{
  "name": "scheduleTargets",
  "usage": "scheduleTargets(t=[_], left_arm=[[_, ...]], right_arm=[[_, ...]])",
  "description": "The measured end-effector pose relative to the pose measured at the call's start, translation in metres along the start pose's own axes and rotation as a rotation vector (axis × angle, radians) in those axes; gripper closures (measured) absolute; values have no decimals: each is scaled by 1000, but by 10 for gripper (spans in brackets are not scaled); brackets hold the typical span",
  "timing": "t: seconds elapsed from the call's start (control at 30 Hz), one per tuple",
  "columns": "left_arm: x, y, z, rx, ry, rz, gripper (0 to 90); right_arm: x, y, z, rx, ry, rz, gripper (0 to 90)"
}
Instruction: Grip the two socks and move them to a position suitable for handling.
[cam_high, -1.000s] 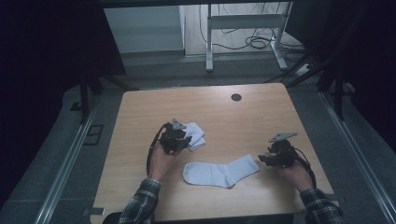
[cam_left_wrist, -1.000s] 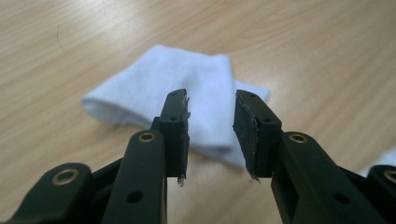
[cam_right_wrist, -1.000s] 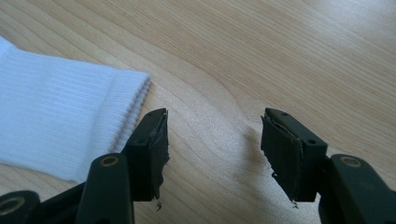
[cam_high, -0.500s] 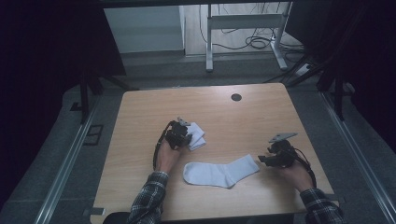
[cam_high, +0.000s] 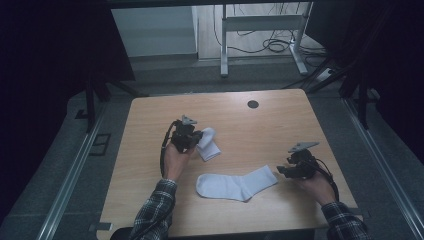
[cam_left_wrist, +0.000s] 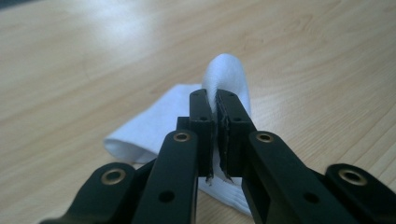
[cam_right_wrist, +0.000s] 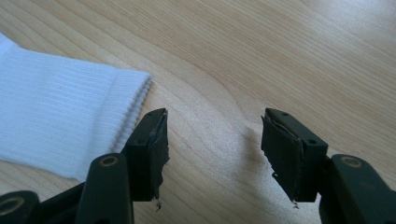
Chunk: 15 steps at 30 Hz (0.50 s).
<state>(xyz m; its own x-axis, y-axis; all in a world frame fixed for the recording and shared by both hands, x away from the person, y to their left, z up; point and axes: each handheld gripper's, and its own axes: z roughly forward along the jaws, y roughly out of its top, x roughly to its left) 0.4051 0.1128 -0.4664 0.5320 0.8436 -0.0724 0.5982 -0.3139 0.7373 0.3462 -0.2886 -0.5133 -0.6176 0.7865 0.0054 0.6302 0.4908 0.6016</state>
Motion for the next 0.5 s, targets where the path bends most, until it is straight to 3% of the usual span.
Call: scheduleTargets(t=[0.37, 0.5], left_arm=[[21, 7, -28, -44, 35, -34, 856], [33, 7, -33, -46, 69, -48, 855]], right_arm=[[0, 0, 0, 4, 1, -1, 413], [0, 0, 0, 1, 1, 3, 414]])
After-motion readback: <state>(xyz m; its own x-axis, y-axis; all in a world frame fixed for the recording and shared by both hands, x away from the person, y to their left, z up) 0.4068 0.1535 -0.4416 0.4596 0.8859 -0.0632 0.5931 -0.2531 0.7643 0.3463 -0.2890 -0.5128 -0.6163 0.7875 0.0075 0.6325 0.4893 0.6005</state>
